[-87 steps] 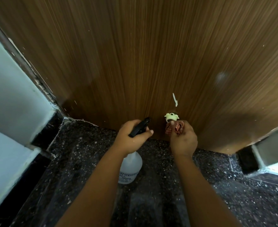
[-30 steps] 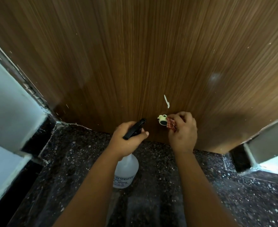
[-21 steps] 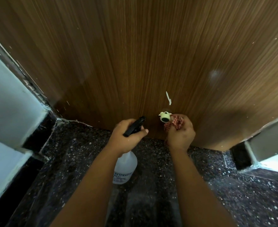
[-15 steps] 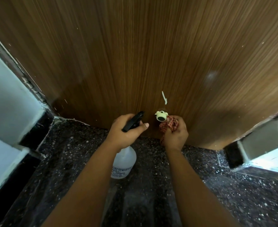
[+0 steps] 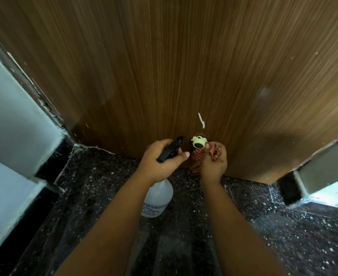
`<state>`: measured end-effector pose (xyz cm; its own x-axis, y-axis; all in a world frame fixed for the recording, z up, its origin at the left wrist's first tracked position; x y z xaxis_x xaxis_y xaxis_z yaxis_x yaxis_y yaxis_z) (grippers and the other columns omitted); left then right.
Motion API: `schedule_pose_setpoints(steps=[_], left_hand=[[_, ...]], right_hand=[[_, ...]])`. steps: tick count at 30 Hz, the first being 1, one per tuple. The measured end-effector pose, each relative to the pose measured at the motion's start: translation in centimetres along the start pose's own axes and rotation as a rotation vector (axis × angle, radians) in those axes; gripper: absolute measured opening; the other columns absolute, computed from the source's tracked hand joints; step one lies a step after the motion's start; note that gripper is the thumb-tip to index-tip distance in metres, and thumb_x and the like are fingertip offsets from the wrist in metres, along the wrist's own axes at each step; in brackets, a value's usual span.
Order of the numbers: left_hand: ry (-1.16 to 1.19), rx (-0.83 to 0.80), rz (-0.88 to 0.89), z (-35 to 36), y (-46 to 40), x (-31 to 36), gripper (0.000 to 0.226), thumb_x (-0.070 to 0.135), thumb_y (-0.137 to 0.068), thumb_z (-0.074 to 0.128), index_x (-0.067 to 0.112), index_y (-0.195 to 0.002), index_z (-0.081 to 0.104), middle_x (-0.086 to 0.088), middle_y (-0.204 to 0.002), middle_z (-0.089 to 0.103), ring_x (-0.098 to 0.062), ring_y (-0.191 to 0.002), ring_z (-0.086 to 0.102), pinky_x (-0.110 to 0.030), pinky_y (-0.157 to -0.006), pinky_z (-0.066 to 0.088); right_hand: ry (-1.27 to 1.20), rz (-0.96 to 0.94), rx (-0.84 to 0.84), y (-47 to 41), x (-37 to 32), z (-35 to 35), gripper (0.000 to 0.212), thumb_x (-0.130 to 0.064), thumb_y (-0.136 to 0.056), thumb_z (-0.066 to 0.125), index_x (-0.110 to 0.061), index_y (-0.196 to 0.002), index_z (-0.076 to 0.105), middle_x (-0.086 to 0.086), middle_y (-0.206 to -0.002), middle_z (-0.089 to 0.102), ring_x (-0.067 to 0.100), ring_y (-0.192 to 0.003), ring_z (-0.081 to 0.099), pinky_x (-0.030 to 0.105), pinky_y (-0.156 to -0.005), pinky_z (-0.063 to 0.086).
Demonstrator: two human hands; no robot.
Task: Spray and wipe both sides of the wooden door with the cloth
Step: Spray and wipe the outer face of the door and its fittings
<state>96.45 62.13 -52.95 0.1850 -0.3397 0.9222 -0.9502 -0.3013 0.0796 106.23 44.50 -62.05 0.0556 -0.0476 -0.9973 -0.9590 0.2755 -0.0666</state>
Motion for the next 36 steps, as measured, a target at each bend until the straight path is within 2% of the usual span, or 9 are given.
schedule_pose_setpoints(steps=[5, 9, 11, 14, 18, 22, 24, 30, 36], left_hand=[[0.018, 0.013, 0.006, -0.8, -0.2, -0.1, 0.018, 0.034, -0.085, 0.078, 0.021, -0.081, 0.066, 0.014, -0.067, 0.062, -0.010, -0.070, 0.063, -0.042, -0.073, 0.056], [0.061, -0.004, 0.031, -0.8, -0.2, -0.2, 0.012, 0.032, -0.086, 0.077, 0.023, -0.085, 0.068, 0.018, -0.070, 0.067, -0.002, -0.068, 0.064, -0.033, -0.067, 0.055], [0.086, 0.012, 0.022, -1.1, -0.3, -0.3, 0.011, 0.032, -0.086, 0.078, 0.027, -0.092, 0.071, 0.018, -0.079, 0.071, 0.001, -0.076, 0.067, -0.028, -0.069, 0.055], [0.106, -0.006, -0.009, -1.3, -0.5, -0.5, 0.015, 0.031, -0.085, 0.079, 0.033, -0.097, 0.070, 0.017, -0.087, 0.073, 0.003, -0.084, 0.068, -0.023, -0.071, 0.055], [0.147, 0.013, -0.038, -2.3, -0.5, -0.4, 0.014, 0.029, -0.084, 0.079, 0.026, -0.096, 0.071, 0.006, -0.088, 0.074, -0.010, -0.082, 0.070, -0.026, -0.063, 0.057], [0.111, 0.064, -0.038, -3.6, -0.8, -0.3, 0.019, 0.030, -0.085, 0.078, 0.016, -0.095, 0.070, -0.008, -0.093, 0.073, -0.018, -0.081, 0.070, -0.034, -0.065, 0.059], [0.092, 0.074, -0.034, -4.0, -0.9, -0.4, 0.021, 0.030, -0.085, 0.077, 0.012, -0.091, 0.068, -0.009, -0.089, 0.070, -0.011, -0.077, 0.067, -0.028, -0.063, 0.057], [0.129, 0.089, -0.064, -4.1, -1.0, -1.0, 0.018, 0.030, -0.087, 0.076, 0.015, -0.088, 0.067, -0.002, -0.085, 0.066, -0.004, -0.075, 0.064, -0.021, -0.060, 0.055], [0.082, 0.080, -0.008, -3.2, -0.8, -0.1, 0.017, 0.031, -0.086, 0.076, 0.017, -0.084, 0.067, -0.005, -0.081, 0.068, -0.009, -0.074, 0.066, -0.030, -0.065, 0.057]], right_hand=[[-0.637, 0.604, 0.059, 1.9, 4.0, 3.6, 0.009, -0.009, -0.097, 0.060, -0.018, -0.101, 0.061, 0.012, -0.114, 0.066, 0.031, -0.112, 0.062, 0.050, -0.098, 0.051], [-0.985, 0.979, -0.072, 4.7, 5.2, 7.3, 0.034, -0.021, -0.102, 0.049, -0.004, -0.132, 0.050, 0.026, -0.128, 0.057, 0.038, -0.121, 0.055, 0.052, -0.088, 0.052], [-1.205, 1.157, -0.136, 6.4, 3.6, 9.3, 0.045, -0.032, -0.103, 0.047, 0.007, -0.125, 0.051, 0.034, -0.122, 0.054, 0.043, -0.123, 0.047, 0.052, -0.099, 0.041], [-1.295, 1.265, -0.195, 7.7, 1.0, 11.2, 0.052, -0.035, -0.101, 0.049, 0.009, -0.129, 0.050, 0.031, -0.123, 0.054, 0.039, -0.120, 0.046, 0.046, -0.113, 0.029], [-1.215, 1.338, -0.209, 8.0, -0.9, 12.3, 0.049, -0.033, -0.103, 0.047, 0.015, -0.114, 0.051, 0.028, -0.115, 0.055, 0.039, -0.112, 0.048, 0.047, -0.114, 0.026], [-0.990, 1.200, -0.138, 7.5, 0.4, 10.0, 0.038, -0.026, -0.101, 0.052, 0.002, -0.127, 0.054, 0.031, -0.121, 0.059, 0.044, -0.106, 0.059, 0.056, -0.089, 0.052], [-0.785, 1.032, -0.023, 7.2, 1.8, 7.5, 0.033, -0.016, -0.097, 0.058, -0.005, -0.128, 0.057, 0.021, -0.120, 0.064, 0.038, -0.105, 0.064, 0.056, -0.093, 0.052], [-0.089, 0.285, 0.178, 2.7, -3.7, 0.6, 0.023, -0.017, -0.084, 0.073, -0.024, -0.100, 0.058, -0.009, -0.094, 0.058, 0.015, -0.096, 0.058, 0.030, -0.089, 0.049], [0.156, 0.147, 0.119, 2.5, -2.2, 3.1, 0.008, -0.012, -0.084, 0.071, -0.012, -0.091, 0.067, 0.001, -0.093, 0.062, 0.013, -0.083, 0.059, 0.017, -0.079, 0.047]])
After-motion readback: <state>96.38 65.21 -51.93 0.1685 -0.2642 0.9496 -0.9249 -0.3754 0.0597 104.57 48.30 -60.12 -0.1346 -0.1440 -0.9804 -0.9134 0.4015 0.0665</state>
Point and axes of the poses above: each hand's wrist, its own y-axis away from the middle knuckle, its own z-axis out of the palm, x = y × z, the point moved 9 cm from there along -y, towards the middle knuckle
